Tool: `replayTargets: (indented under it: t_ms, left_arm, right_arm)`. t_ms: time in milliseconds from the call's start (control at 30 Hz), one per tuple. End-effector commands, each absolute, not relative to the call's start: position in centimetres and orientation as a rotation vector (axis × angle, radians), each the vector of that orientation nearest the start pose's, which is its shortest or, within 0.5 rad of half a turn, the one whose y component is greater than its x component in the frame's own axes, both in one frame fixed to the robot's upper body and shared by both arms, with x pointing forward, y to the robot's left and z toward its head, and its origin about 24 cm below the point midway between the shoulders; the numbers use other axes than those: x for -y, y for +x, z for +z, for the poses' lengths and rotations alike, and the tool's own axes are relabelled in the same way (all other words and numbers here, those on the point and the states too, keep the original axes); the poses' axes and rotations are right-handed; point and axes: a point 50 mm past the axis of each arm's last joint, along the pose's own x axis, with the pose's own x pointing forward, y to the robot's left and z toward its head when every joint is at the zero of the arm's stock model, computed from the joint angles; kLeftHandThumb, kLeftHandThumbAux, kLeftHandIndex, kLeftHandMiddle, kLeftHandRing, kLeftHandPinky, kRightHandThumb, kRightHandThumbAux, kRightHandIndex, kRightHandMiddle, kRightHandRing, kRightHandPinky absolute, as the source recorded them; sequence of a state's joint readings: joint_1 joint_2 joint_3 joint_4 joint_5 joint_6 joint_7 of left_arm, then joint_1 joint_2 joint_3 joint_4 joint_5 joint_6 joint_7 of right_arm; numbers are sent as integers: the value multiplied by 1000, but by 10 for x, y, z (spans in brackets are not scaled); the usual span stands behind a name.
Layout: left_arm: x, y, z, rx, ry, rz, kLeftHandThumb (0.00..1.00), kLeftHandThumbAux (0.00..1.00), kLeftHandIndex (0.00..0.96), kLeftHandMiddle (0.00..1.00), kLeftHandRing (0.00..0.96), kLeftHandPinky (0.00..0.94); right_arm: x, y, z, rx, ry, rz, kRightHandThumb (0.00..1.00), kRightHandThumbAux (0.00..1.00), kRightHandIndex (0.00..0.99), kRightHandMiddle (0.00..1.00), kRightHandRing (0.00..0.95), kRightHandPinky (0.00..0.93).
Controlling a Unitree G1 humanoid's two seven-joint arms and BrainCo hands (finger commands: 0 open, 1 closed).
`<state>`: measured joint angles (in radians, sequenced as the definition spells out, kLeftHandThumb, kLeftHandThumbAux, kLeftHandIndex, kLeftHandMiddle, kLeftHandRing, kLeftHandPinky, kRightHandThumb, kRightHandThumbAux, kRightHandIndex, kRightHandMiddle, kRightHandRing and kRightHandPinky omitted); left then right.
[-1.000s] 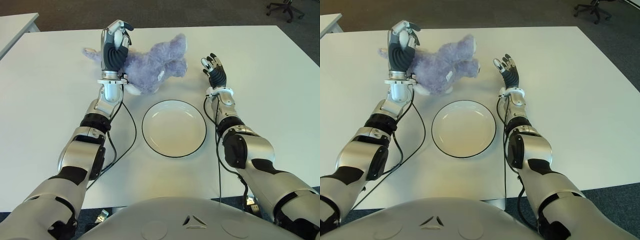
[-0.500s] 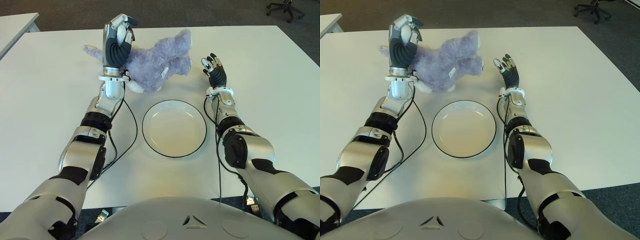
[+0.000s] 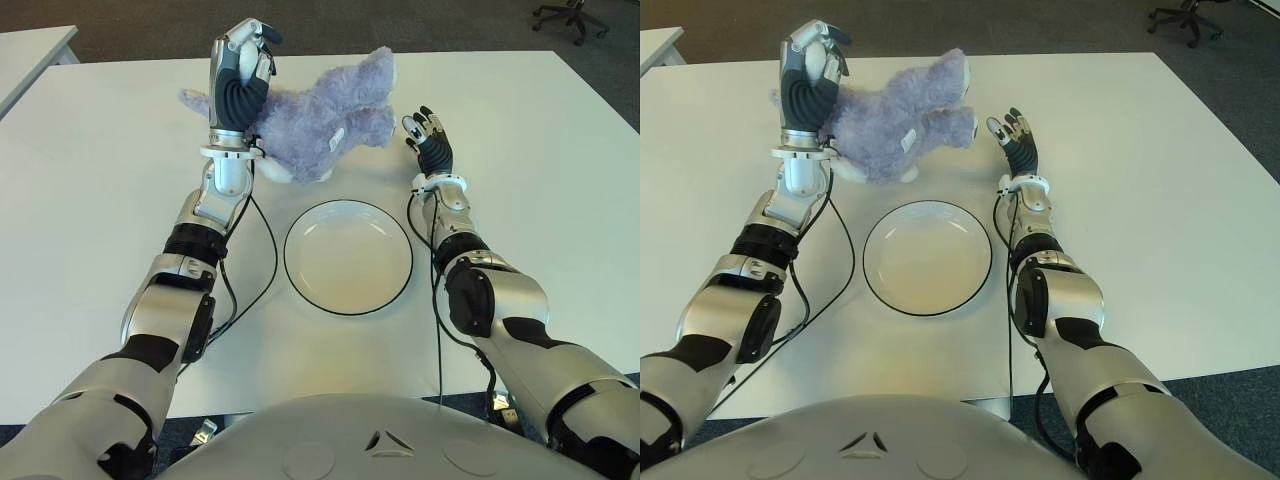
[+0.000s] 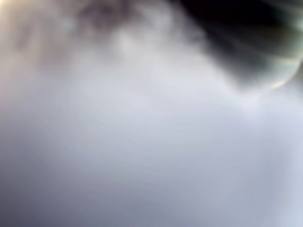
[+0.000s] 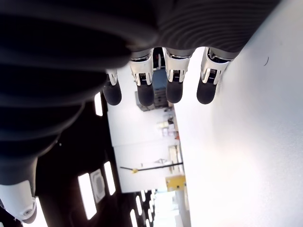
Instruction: Put the doll into the plate.
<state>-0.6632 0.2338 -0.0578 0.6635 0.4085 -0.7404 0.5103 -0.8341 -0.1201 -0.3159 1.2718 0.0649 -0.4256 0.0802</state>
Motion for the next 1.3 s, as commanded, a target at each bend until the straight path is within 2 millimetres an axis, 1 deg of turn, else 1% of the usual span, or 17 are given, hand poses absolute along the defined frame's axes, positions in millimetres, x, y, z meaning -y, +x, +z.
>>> replayTargets:
  t_ms: [33,500,1300]
  left_arm:
    - [-142,338,152,827,431,124,743,694,443,843,846,838]
    - [-132,328,159,898,421,62,747,693,443,857,861,851]
    - [-124,319,159,916,432,51,747,693,443,848,861,845]
  right_arm:
    - [168,352,9,-208,148,-62,82,597,22,43,39,53]
    - [168,351,8,-209,155,-62,88,585,23,46,42,61]
    - [169,351,8,-210,155,-66,79,594,22,46,42,59]
